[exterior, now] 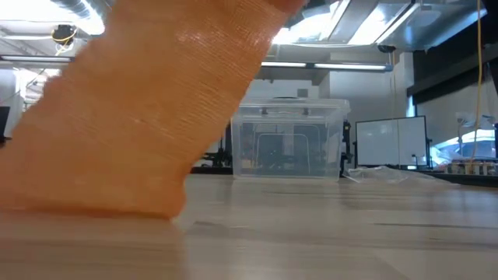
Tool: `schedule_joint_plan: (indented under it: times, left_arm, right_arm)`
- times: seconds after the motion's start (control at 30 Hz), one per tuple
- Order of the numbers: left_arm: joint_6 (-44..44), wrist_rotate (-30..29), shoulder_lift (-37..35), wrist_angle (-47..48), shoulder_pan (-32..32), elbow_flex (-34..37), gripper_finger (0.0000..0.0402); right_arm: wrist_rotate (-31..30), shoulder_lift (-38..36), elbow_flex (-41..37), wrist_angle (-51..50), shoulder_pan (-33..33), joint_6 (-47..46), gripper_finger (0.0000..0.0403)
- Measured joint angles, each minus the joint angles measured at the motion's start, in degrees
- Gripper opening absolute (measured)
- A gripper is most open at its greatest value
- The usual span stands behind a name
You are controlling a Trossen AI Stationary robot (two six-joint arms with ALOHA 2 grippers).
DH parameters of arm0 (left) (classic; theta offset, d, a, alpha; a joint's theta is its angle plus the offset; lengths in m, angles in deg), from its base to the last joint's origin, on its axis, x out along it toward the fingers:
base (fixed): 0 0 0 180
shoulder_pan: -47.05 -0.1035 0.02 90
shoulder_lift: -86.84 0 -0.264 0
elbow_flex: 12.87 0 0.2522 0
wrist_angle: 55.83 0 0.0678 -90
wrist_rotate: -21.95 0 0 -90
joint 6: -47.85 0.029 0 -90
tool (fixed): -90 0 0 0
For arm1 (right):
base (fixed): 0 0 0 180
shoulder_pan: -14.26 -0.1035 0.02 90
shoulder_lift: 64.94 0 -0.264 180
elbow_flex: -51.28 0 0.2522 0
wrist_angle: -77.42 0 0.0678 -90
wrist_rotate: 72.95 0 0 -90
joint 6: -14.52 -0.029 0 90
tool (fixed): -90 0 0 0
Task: Roll bandage
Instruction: Roll the orange bandage
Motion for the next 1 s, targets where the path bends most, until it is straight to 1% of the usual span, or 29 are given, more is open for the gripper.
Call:
schedule_joint_plan:
  times: [0.03, 0.1, 0.23, 0.3, 0.37, 0.47, 0.57, 0.63, 0.73, 0.8, 0.83, 0.9, 0.97, 1.0]
  left_arm:
    - [0.58, -0.01, -0.01, -0.83, -0.02, 0.0, 0.0015]
    - [3.11, 0.0, -0.45, -2.69, 0.0, -0.08, 0.0015]
    - [10.05, -0.48, -2.97, -5.5, -0.58, -1.28, 0.0015]
    - [14.69, -1.32, -4.59, -7.33, -1.05, -1.68, 0.0015]
    - [19.45, -2.39, -6.64, -9.21, -1.62, -1.7, 0.0015]
    - [26.08, -2.89, -9.66, -13.53, -2.42, -1.77, 0.0015]
    - [31.24, -2.83, -11.91, -16.35, -3.34, -1.79, 0.0015]
    - [32.15, -2.69, -13.39, -16.42, -4.18, -1.79, 0.0015]
    - [32.3, -2.71, -15.37, -16.58, -5.38, -1.77, 0.0015]
    - [32.66, -1.82, -15.72, -16.66, -5.98, -1.79, 0.0015]
    - [32.83, -0.93, -15.76, -16.65, -6.28, -1.78, 0.0015]
    - [33.13, 0.39, -15.76, -17.22, -6.89, -1.75, 0.0015]
    - [33.43, 0.42, -15.82, -17.77, -7.29, -1.75, 0.0015]
    - [33.48, 0.42, -15.82, -17.86, -7.51, -1.75, 0.0015]
  right_arm:
    - [-1.6, -0.46, 1.41, -2.57, -0.48, 1.85, 0.0308]
    - [-6.73, -2.17, 3.29, -6.01, -1.94, 5.74, 0.0308]
    - [-20.49, -8.19, 2.3, -8.57, -7.34, 10.95, 0.0308]
    - [-26.98, -11.65, -0.48, -8.52, -10.51, 11.95, 0.0308]
    - [-32.43, -15.24, -5.19, -6.74, -13.92, 12.46, 0.0308]
    - [-38.19, -21.43, -15.97, -0.15, -19.07, 12.05, 0.0308]
    - [-41.71, -28.81, -30.23, 11.71, -23.33, 11.16, 0.0308]
    - [-44.45, -33.38, -40.82, 20.88, -25.58, 10.51, 0.0308]
    - [-49.41, -39.15, -56.94, 39.9, -28.37, 10.58, 0.0308]
    - [-52.69, -41.66, -66.87, 55.79, -29.49, 11.72, 0.0308]
    - [-52.64, -41.98, -71.23, 64.08, -29.6, 12.58, 0.0308]
    - [-50.51, -41.39, -78.48, 77.92, -29.38, 13.78, 0.0308]
    - [-48.41, -38.85, -83.14, 90.88, -28.19, 13.92, 0.0308]
    - [-47.37, -37.78, -84.62, 95.65, -27.8, 13.96, 0.0308]
